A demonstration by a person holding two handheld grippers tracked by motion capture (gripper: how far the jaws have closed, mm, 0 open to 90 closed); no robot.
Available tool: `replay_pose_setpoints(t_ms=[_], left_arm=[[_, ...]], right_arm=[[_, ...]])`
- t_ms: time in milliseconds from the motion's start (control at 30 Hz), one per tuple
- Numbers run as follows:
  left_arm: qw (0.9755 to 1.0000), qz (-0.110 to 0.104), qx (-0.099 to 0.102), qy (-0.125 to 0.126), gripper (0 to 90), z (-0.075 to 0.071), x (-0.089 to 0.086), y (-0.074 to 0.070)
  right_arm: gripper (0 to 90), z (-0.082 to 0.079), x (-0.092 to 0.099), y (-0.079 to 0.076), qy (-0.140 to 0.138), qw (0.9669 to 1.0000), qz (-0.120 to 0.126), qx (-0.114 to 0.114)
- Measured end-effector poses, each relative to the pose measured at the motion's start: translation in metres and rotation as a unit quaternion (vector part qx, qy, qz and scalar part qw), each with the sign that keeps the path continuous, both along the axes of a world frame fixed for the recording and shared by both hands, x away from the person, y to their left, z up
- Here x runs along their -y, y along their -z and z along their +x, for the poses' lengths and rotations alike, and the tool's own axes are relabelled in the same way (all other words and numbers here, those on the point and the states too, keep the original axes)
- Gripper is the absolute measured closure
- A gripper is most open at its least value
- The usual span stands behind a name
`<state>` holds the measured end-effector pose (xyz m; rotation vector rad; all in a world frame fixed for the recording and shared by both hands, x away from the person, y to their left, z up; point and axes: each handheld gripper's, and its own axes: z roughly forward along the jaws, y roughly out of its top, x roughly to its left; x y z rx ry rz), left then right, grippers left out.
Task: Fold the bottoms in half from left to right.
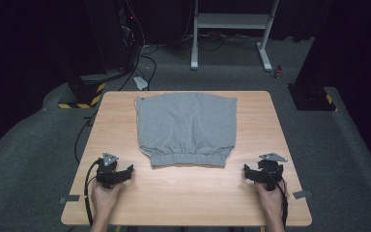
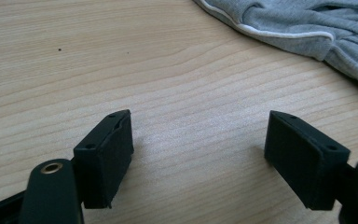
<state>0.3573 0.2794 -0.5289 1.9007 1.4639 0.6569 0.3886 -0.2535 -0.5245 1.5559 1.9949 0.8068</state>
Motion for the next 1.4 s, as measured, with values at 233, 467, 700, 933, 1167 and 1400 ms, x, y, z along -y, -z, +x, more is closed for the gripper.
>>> replay_pose_setpoints(t_ms=[233,467,700,933,1167,1400], left_arm=[[1.0000,0.000,-0.001,0.002,22.0,0.0002,0.0004,0.0001],[1.0000,0.000,-0.003,0.001,21.4,0.0002,0.0008,0.0000],[1.0000,0.002,-0.004,0.005,19.2,0.0013,0.0025,0.0000],[1.0000,0.001,-0.006,-0.001,18.2,0.0017,0.0042,-0.0001],[1.0000,0.000,-0.006,-0.006,16.9,0.0026,0.0057,0.0001],[0.9998,0.006,-0.017,-0.004,15.5,0.0025,0.0073,-0.0020]], right_arm=[[10.9,0.0000,0.0000,0.0000,0.000,1.0000,0.000,0.000],[10.9,0.0000,0.0000,0.0000,0.000,1.0000,0.000,0.000],[10.9,0.0001,0.0000,-0.0001,0.000,1.0000,0.000,0.000],[10.8,0.0002,0.0006,-0.0002,-0.004,1.0000,-0.001,0.000],[10.9,0.0008,0.0010,-0.0001,-0.010,0.9999,-0.001,0.001],[11.0,0.0012,0.0005,-0.0009,-0.010,0.9999,0.000,-0.004]])
